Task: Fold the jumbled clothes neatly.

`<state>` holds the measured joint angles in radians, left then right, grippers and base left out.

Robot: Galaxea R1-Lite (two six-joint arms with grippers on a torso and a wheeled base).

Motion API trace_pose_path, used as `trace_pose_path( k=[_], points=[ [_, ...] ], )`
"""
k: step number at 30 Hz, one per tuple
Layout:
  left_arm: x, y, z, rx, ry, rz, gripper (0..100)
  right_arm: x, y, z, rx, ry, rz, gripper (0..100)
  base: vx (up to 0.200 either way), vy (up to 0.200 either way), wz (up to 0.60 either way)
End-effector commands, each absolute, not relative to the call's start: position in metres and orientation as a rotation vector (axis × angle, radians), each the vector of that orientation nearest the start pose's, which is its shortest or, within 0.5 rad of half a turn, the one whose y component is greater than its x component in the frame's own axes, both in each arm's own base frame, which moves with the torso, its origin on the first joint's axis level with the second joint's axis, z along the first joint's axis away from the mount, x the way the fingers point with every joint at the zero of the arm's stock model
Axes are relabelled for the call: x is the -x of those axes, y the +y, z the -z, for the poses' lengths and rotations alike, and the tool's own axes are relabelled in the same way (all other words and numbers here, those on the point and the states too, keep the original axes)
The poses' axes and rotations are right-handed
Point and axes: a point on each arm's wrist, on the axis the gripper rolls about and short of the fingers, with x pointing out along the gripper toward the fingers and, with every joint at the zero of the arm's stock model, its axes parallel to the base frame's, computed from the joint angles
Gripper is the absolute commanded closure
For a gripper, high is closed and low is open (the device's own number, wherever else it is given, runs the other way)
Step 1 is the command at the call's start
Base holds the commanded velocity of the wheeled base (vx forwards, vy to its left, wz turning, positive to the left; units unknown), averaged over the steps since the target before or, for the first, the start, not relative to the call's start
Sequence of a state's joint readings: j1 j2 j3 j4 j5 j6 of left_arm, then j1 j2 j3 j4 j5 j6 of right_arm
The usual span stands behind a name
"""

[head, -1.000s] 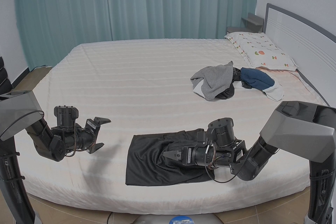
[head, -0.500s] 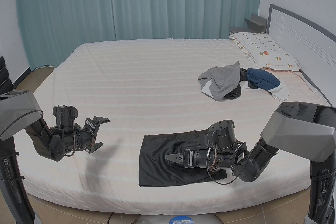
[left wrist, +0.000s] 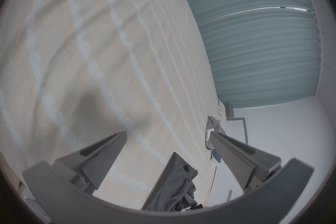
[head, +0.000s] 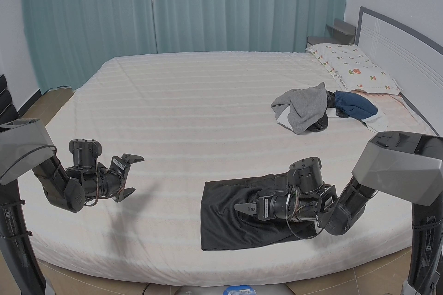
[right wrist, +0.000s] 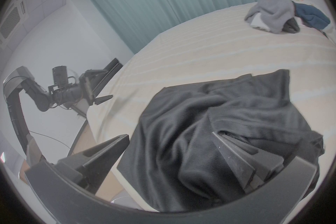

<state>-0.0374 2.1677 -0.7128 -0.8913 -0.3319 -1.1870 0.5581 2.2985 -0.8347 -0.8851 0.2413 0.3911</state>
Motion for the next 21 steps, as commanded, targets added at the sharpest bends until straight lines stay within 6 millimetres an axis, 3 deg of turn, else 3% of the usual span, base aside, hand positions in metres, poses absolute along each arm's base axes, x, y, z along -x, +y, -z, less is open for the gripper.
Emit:
trace_pose_path(
  k=[1,6,14,21],
  points=[
    [-0.349,-0.020,-0.029,1.224,0.711,-0.018,0,-0.316,0.197,-0.013,-0.268,0.712,-0.642,0,0.000,0.000,0.00],
    [-0.349,-0.020,-0.029,1.224,0.713,-0.019,0,-0.316,0.191,-0.014,-0.266,0.712,-0.631,0,0.000,0.000,0.00],
    [-0.349,-0.020,-0.029,1.224,0.711,-0.018,0,-0.317,0.192,0.006,-0.255,0.761,-0.618,0,0.000,0.000,0.00],
    [-0.349,-0.021,-0.028,1.222,0.714,-0.017,0,-0.319,0.191,0.009,-0.242,0.763,-0.616,0,0.000,0.000,0.00]
  ],
)
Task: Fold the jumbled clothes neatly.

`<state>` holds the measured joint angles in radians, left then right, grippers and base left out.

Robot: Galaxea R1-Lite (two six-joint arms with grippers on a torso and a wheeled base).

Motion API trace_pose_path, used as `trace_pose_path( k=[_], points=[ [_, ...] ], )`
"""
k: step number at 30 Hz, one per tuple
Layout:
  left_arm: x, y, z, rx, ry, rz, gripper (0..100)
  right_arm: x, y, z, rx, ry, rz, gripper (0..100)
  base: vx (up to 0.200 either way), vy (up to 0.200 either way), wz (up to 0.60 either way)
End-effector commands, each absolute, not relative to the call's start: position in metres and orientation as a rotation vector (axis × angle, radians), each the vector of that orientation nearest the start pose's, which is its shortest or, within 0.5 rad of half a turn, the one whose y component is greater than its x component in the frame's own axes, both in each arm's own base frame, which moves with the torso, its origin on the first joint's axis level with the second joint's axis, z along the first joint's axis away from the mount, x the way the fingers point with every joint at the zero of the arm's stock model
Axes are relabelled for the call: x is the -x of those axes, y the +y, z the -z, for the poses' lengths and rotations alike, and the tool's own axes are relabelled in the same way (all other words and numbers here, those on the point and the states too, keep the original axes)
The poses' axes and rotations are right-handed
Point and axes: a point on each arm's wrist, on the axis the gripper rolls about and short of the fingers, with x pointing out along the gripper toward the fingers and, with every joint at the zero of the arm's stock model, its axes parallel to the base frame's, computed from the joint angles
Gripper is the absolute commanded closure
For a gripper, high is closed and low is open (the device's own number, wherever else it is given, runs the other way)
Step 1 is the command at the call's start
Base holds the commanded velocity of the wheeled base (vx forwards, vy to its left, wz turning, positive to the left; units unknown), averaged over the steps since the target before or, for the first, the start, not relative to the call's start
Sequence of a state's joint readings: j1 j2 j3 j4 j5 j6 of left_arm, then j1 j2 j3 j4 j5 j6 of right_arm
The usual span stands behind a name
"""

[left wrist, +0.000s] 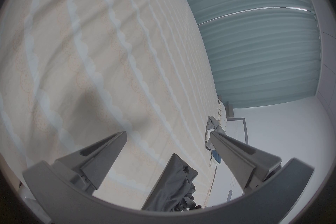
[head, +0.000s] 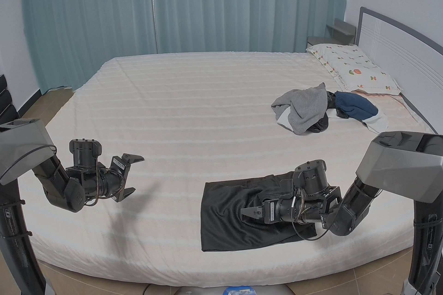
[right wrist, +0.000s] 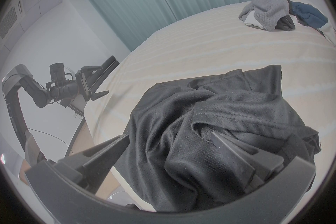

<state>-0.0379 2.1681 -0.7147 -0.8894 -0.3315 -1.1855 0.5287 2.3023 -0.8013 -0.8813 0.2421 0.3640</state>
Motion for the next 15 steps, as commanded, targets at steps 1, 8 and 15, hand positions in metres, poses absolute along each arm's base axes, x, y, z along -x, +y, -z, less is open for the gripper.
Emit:
trace_pose_path(
  k=[1,8,15],
  points=[
    [-0.349,-0.021,-0.028,1.222,0.714,-0.017,0,-0.319,0.190,0.010,-0.242,0.764,-0.614,0,0.000,0.000,0.00],
    [-0.349,-0.020,-0.028,1.222,0.713,-0.019,0,-0.322,0.183,0.011,-0.233,0.759,-0.599,100,0.000,0.000,0.00],
    [-0.349,-0.021,-0.028,1.222,0.714,-0.017,0,-0.322,0.170,0.000,-0.246,0.737,-0.577,100,0.000,0.000,0.00]
  ],
)
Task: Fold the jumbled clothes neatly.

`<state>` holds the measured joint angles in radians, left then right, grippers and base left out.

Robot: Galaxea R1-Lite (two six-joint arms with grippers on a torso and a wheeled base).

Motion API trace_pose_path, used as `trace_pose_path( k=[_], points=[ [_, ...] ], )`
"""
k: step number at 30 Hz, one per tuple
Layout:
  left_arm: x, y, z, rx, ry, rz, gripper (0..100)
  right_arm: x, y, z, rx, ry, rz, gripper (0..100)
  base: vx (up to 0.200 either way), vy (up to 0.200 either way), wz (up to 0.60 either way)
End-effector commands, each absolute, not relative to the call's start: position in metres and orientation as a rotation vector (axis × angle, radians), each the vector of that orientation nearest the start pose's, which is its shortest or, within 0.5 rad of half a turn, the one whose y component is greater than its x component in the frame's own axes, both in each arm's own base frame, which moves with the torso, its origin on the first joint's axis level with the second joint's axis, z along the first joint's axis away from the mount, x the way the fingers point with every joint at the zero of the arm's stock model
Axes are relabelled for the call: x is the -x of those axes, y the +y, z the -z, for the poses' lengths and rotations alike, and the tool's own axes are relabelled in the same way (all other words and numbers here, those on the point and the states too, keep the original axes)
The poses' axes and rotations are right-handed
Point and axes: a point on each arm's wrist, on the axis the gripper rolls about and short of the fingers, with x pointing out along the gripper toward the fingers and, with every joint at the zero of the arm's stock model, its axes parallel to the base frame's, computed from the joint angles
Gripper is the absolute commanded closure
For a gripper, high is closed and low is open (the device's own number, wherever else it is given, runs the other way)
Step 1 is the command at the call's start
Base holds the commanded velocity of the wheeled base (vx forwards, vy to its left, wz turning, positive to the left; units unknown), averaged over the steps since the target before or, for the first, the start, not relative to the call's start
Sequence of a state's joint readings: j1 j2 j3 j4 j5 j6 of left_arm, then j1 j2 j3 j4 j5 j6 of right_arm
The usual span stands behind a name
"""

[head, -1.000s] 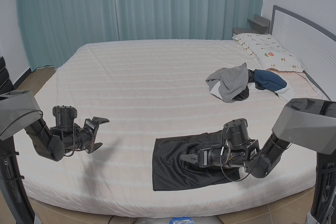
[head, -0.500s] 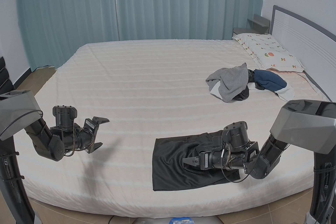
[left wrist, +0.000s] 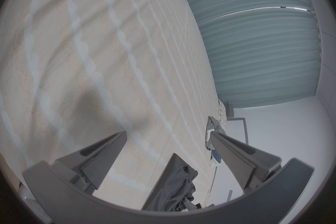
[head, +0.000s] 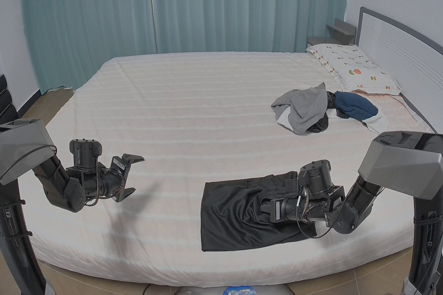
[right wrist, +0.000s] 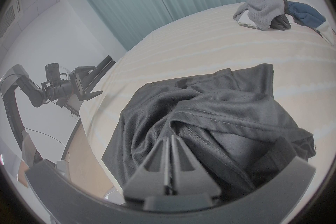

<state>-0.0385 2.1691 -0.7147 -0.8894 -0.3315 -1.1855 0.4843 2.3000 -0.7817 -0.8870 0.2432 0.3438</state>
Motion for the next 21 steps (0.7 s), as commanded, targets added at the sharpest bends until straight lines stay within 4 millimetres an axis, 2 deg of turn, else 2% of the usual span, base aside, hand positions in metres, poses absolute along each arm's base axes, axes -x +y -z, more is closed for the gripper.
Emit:
trace_pose_path(
  k=[1,7,14,15,21],
  points=[
    [-0.349,-0.021,-0.028,1.222,0.714,-0.017,0,-0.320,0.169,-0.001,-0.248,0.737,-0.575,100,0.000,0.000,0.00],
    [-0.349,-0.021,-0.028,1.222,0.714,-0.017,0,-0.316,0.162,-0.011,-0.261,0.727,-0.569,100,0.000,0.000,0.00],
    [-0.349,-0.021,-0.028,1.222,0.715,-0.018,0,-0.317,0.163,-0.006,-0.260,0.742,-0.570,100,0.000,0.000,0.00],
    [-0.349,-0.021,-0.028,1.222,0.714,-0.017,0,-0.317,0.164,-0.003,-0.257,0.751,-0.571,0,0.000,0.000,0.00],
    [-0.349,-0.021,-0.029,1.220,0.712,-0.016,0,-0.324,0.171,0.006,-0.264,0.754,-0.581,0,0.000,0.000,0.00]
  ],
)
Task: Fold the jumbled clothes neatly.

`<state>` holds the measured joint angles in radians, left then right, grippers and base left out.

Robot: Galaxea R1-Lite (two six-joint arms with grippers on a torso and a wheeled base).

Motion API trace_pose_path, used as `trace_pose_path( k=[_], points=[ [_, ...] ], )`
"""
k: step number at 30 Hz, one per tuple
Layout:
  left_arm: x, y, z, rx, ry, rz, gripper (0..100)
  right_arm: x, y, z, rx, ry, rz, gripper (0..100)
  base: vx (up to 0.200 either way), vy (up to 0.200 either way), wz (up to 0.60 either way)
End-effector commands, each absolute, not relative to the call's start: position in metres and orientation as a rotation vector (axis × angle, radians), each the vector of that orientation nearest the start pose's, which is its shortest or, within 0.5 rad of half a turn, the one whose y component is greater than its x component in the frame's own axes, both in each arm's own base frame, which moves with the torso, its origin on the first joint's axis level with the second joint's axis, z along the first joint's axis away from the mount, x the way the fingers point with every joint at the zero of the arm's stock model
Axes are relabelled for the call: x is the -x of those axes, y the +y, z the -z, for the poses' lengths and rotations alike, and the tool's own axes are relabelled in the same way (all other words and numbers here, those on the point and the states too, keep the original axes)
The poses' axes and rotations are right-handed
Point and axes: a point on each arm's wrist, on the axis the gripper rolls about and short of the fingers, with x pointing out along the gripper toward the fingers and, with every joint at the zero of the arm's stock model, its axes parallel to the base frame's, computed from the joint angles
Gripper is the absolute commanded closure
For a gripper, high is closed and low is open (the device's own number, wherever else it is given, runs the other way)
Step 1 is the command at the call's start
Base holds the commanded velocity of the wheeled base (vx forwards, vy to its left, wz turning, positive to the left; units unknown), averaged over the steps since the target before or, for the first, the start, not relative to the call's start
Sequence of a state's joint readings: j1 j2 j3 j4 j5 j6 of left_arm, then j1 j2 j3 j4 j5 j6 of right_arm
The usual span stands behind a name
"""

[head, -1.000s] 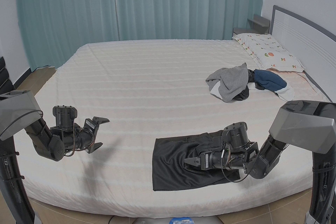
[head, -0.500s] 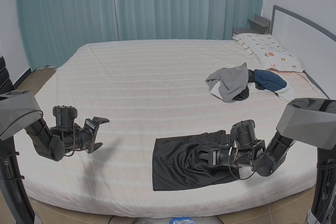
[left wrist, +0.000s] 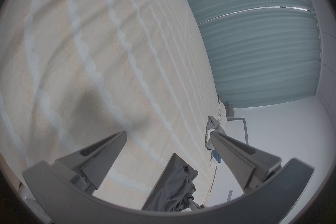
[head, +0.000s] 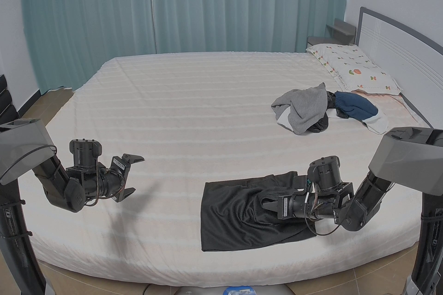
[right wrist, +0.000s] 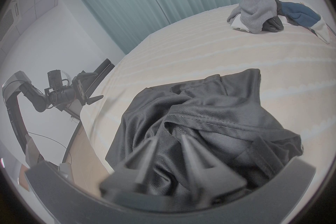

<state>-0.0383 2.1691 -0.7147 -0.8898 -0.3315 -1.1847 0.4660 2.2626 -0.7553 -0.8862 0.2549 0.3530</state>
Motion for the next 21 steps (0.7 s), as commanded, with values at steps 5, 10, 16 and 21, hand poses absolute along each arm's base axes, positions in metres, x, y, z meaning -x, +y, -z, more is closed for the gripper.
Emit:
trace_pose_path(
  k=[5,10,16,21],
  points=[
    [-0.3494,-0.0207,-0.0280,1.220,0.713,-0.017,0,-0.3268,0.1745,0.0074,-0.303,0.765,-0.589,0,0.000,0.000,0.00],
    [-0.3494,-0.0207,-0.0280,1.220,0.713,-0.017,0,-0.3277,0.1801,0.0051,-0.380,0.784,-0.595,0,0.000,0.000,0.00],
    [-0.3493,-0.0213,-0.0279,1.220,0.716,-0.017,0,-0.3292,0.1791,0.0026,-0.400,0.779,-0.595,100,0.000,0.000,0.00],
    [-0.3497,-0.0213,-0.0276,1.220,0.716,-0.017,0,-0.3256,0.1804,0.0041,-0.393,0.792,-0.597,100,0.000,0.000,0.00]
  ],
)
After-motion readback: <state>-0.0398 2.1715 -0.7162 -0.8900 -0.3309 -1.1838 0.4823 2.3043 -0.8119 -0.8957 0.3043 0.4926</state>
